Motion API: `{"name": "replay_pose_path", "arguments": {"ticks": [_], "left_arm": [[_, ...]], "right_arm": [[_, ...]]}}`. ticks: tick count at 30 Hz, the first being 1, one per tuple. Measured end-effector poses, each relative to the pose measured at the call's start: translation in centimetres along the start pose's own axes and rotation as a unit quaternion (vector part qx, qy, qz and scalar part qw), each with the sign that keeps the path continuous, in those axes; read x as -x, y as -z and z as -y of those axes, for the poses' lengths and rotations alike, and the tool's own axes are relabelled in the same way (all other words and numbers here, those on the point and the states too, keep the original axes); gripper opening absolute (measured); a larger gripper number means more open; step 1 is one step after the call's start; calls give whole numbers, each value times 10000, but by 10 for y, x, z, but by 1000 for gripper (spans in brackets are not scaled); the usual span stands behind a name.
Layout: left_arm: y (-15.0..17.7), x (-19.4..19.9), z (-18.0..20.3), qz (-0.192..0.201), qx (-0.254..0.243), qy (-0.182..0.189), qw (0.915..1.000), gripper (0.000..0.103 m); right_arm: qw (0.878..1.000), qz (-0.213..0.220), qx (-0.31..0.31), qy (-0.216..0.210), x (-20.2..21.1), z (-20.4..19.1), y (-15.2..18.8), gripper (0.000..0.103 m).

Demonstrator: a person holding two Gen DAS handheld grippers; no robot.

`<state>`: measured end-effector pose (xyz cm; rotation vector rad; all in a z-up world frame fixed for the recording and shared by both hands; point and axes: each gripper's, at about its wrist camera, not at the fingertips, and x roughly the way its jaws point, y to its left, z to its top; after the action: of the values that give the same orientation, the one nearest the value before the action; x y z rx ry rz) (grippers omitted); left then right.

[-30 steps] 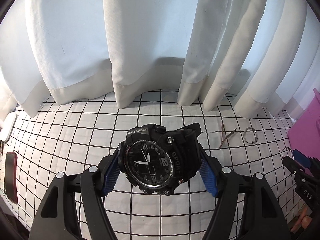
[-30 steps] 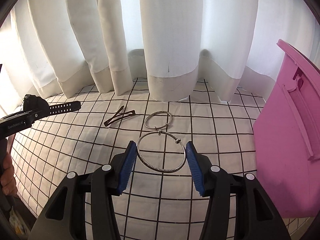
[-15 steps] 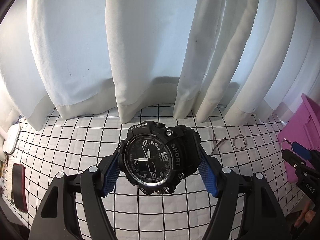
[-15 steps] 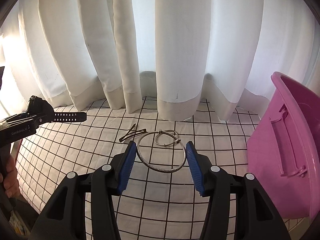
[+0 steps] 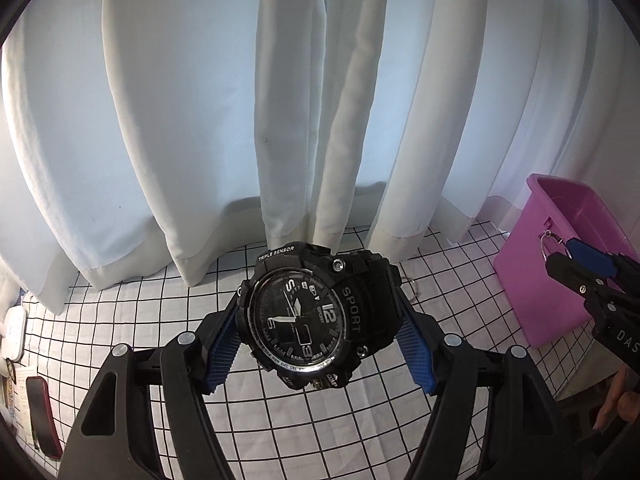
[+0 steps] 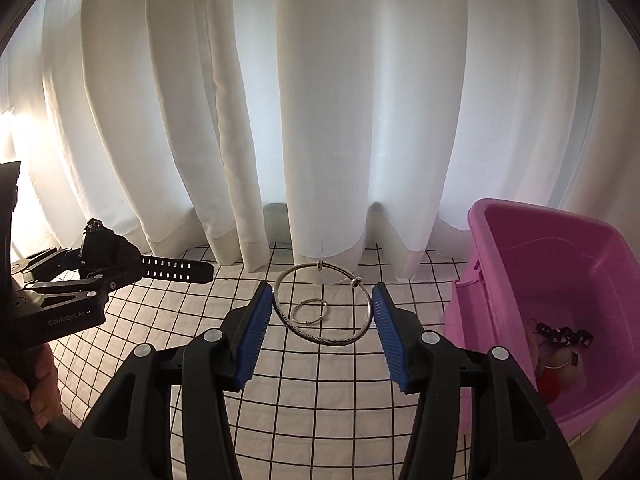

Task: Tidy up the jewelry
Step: 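Carry the wristwatch and bangle over the pink tub and lower them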

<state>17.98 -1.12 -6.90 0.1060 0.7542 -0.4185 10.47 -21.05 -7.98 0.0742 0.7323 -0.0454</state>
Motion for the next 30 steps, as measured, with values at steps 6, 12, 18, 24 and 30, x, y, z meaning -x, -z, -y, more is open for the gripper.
{"name": "replay_pose_path", "arguments": {"ticks": [6, 12, 18, 24, 30], "left_arm": [[-19, 14, 50, 210, -227, 266, 9992, 68], [-38, 21, 112, 366, -259, 446, 9980, 68], [-57, 27, 187, 519, -296, 599, 9964, 68], [-70, 28, 262, 651, -407, 740, 9943, 68], [-71, 7, 329, 478, -498, 782, 9945, 68]], "right_arm": [[9991, 339, -144, 196, 32, 42, -9, 50], [9980, 479, -287, 301, 58, 110, -12, 50], [9965, 570, -400, 472, 84, 193, -11, 50], [9956, 508, -516, 601, 92, 270, -4, 50], [9965, 298, -619, 476, 82, 323, 1, 50]]}}
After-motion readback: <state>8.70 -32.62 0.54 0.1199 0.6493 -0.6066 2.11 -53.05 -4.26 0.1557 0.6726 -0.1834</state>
